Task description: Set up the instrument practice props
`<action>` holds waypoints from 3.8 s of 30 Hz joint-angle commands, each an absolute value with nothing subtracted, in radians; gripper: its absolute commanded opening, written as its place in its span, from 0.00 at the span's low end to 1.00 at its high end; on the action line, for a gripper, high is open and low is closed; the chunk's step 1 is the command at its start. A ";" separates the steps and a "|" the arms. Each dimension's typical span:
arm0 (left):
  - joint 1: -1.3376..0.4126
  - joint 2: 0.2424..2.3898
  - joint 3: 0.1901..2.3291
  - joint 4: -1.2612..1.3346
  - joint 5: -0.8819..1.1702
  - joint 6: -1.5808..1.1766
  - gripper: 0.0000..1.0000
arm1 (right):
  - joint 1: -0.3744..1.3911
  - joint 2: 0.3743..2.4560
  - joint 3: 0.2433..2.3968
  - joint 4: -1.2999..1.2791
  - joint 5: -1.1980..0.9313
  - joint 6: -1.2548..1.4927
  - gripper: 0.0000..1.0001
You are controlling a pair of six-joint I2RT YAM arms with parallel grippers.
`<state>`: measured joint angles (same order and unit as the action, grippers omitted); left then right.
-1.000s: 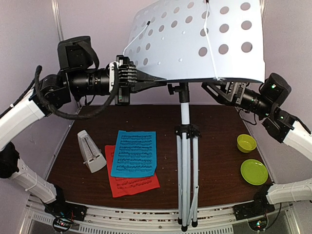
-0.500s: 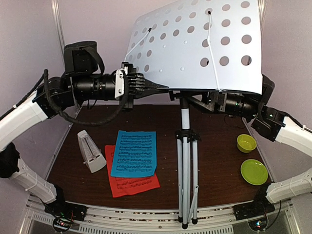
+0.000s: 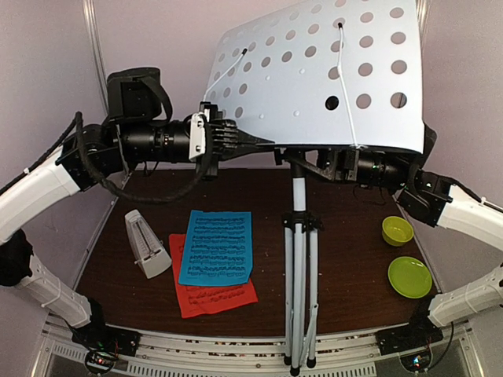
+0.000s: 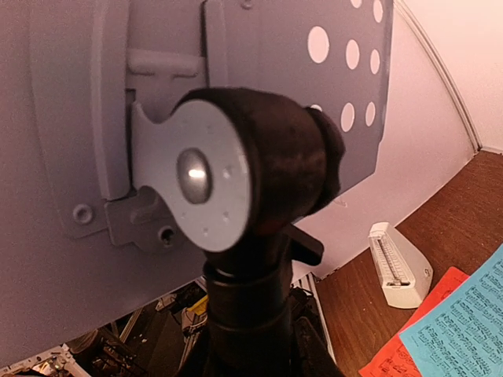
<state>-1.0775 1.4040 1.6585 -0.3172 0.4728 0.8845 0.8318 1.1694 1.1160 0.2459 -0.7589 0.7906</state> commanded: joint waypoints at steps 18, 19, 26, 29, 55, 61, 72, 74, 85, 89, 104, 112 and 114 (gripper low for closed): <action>-1.089 1.281 1.552 0.173 0.254 0.855 0.55 | 0.795 1.158 1.236 0.394 -0.651 0.827 0.00; -1.089 1.269 1.536 0.185 0.228 0.845 0.58 | 0.787 1.158 1.243 0.407 -0.643 0.826 0.00; -1.086 1.142 1.392 0.248 0.010 0.694 0.65 | 0.727 1.145 1.265 0.534 -0.616 0.818 0.00; -1.085 1.103 1.338 0.200 -0.073 0.595 0.66 | 0.713 1.139 1.271 0.578 -0.635 0.794 0.00; -1.249 1.286 0.948 0.366 -0.150 -0.095 0.68 | 0.704 1.049 1.277 0.647 -0.678 0.562 0.00; -1.280 1.398 1.026 0.391 -0.137 -0.130 0.65 | 0.704 1.046 1.273 0.646 -0.684 0.558 0.00; -1.282 1.506 1.130 0.347 -0.190 -0.120 0.53 | 0.705 1.048 1.259 0.696 -0.695 0.609 0.00; -1.282 1.527 1.153 0.328 -0.186 -0.116 0.51 | 0.704 1.048 1.257 0.702 -0.693 0.616 0.00; -1.279 1.575 1.227 0.249 -0.218 -0.038 0.28 | 0.704 1.044 1.242 0.710 -0.697 0.667 0.00; -1.256 1.573 1.228 0.244 -0.218 -0.060 0.24 | 0.704 1.029 1.228 0.715 -0.704 0.673 0.00; -1.201 1.676 1.333 0.225 -0.197 -0.260 0.30 | 0.705 1.027 1.136 0.851 -0.732 0.704 0.00; -1.189 1.642 1.280 0.258 -0.165 -0.014 0.13 | 0.706 1.012 1.179 0.746 -0.726 0.688 0.00; -1.189 1.637 1.276 0.240 -0.177 0.068 0.09 | 0.706 1.013 1.197 0.731 -0.732 0.702 0.00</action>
<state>-1.2339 1.6615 1.2934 0.2226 -0.1120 -0.1112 0.6891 1.0882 1.0878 0.5934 -0.7479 0.5739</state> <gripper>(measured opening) 0.129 0.250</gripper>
